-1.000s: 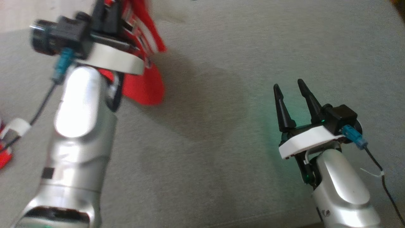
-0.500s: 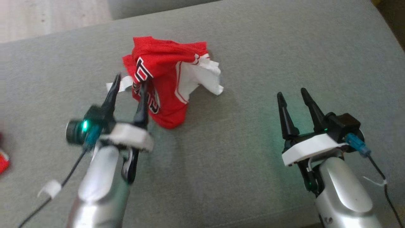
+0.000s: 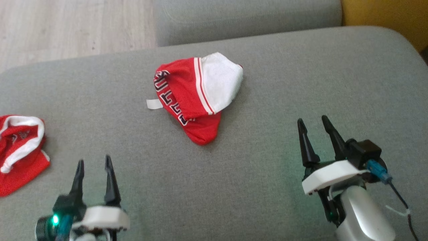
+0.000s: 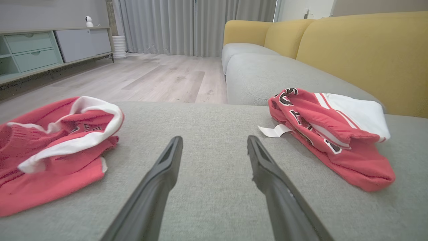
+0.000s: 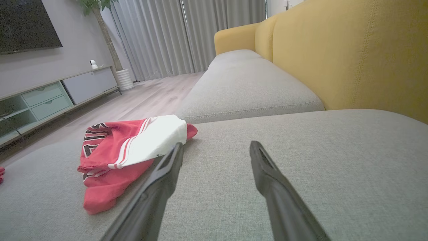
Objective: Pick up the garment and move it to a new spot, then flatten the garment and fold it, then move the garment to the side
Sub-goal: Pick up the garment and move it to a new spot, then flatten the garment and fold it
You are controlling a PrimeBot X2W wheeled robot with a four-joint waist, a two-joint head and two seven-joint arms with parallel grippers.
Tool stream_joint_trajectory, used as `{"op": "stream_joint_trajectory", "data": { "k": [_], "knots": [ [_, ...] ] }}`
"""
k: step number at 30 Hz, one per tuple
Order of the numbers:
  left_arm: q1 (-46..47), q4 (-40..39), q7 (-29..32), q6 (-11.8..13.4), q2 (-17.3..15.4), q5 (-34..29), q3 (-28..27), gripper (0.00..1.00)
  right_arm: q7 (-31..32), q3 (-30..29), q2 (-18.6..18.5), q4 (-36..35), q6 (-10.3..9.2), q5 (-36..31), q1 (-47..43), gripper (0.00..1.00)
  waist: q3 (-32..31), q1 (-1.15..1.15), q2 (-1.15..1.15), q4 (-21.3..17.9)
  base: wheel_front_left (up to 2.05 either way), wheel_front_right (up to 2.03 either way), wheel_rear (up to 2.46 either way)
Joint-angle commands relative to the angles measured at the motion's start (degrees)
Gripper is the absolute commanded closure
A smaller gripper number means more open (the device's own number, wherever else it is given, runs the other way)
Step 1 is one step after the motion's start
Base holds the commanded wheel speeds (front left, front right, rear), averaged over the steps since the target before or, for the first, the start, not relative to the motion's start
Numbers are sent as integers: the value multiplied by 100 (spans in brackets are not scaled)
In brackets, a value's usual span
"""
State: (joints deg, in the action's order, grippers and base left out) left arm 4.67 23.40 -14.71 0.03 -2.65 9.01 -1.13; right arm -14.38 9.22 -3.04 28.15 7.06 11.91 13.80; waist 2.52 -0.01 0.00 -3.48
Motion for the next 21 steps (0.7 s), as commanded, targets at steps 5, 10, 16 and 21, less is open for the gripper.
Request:
{"op": "stream_joint_trajectory", "data": {
  "k": [5,10,16,21],
  "knots": [
    [-205,-352,-29,11,-29,-52,-211,0,-62,196,16,-113,43,12,-8,0,-134,1,0,53,0,0,0],
    [-218,-366,-29,51,-25,110,-26,0,-62,185,16,-65,43,-7,-32,0,-42,1,0,124,0,0,0],
    [-18,-414,-29,22,-24,101,226,0,-62,270,16,-8,43,154,246,0,287,1,0,331,0,0,0],
    [220,-415,-29,-19,-23,120,588,0,-62,375,16,256,43,438,826,0,729,1,0,759,0,0,0]
  ]
}}
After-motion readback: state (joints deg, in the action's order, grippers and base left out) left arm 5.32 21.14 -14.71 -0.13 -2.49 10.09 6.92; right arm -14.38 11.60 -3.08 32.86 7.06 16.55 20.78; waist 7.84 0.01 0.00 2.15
